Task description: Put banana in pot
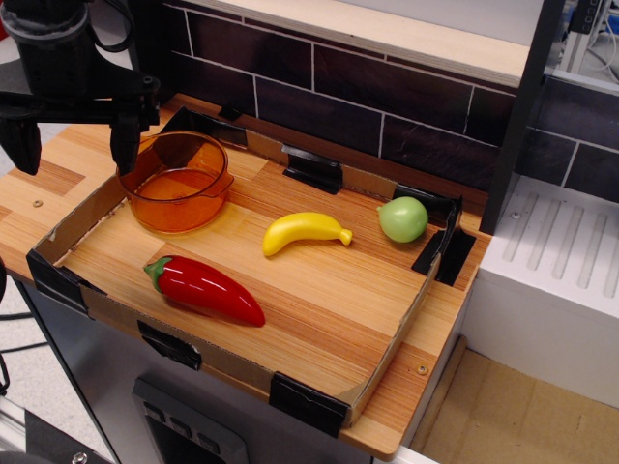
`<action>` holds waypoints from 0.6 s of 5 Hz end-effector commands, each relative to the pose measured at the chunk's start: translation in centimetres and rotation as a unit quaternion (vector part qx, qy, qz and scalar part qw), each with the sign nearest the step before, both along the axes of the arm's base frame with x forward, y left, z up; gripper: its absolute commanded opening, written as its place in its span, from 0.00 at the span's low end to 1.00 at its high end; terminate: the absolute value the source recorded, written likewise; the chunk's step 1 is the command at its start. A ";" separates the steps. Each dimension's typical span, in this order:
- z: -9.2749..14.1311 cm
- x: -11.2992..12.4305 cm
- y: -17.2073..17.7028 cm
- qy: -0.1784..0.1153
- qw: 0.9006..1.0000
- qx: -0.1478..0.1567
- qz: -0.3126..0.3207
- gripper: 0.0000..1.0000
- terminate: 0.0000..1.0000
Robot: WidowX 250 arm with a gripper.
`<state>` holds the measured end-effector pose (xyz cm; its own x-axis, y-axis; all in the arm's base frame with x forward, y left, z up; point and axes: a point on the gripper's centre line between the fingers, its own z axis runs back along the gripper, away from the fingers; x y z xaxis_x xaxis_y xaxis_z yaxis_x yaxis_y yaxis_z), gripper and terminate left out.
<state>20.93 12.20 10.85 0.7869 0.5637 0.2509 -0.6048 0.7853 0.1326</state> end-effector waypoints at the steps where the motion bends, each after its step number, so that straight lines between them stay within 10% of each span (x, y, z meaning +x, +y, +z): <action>1: 0.0 0.0 0.0 0.000 1.000 0.000 0.000 1.00 0.00; 3: 3.9 2.8 -4.9 -0.011 0.989 -0.069 0.132 1.00 0.00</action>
